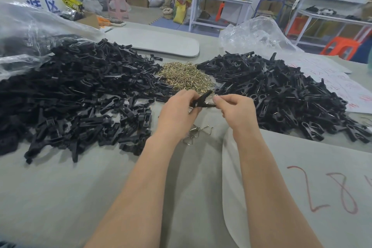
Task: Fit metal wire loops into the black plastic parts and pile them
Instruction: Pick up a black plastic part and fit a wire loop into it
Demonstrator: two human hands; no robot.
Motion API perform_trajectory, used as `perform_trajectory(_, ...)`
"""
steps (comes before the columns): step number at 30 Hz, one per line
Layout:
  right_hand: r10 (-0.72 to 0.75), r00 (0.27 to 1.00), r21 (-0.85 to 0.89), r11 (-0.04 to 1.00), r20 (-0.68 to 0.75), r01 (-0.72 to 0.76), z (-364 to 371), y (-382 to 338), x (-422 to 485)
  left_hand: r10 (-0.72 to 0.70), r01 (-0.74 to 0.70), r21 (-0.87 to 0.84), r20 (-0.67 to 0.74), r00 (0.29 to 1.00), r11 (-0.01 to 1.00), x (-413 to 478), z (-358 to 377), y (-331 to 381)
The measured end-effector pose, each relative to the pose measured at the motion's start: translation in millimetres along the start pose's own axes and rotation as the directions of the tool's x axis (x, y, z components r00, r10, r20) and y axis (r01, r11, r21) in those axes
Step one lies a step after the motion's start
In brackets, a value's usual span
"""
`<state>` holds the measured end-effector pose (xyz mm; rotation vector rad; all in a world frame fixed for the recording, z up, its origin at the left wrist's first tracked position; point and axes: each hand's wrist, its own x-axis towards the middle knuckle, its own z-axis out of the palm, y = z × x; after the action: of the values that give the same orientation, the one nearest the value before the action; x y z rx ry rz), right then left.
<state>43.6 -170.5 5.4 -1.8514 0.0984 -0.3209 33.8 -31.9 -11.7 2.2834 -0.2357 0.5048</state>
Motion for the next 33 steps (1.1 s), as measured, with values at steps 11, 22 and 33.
perform_trajectory(11,0.015,0.997,-0.173,0.985,0.071,-0.002,-0.6,-2.7,-0.9,0.028,-0.035,0.070,0.104,0.994,0.997,0.1,-5.6,-2.2)
perform_trajectory(22,0.082,0.996,-0.104,0.991,-0.018,-0.084,0.0,-3.5,-1.2,-0.010,0.006,0.040,0.091,0.996,0.999,0.1,-4.2,-1.0)
perform_trajectory(33,0.132,0.986,-0.012,0.991,0.104,-0.131,1.1,-2.9,-1.8,-0.003,0.013,-0.072,0.137,0.991,0.997,-0.7,-8.9,1.1)
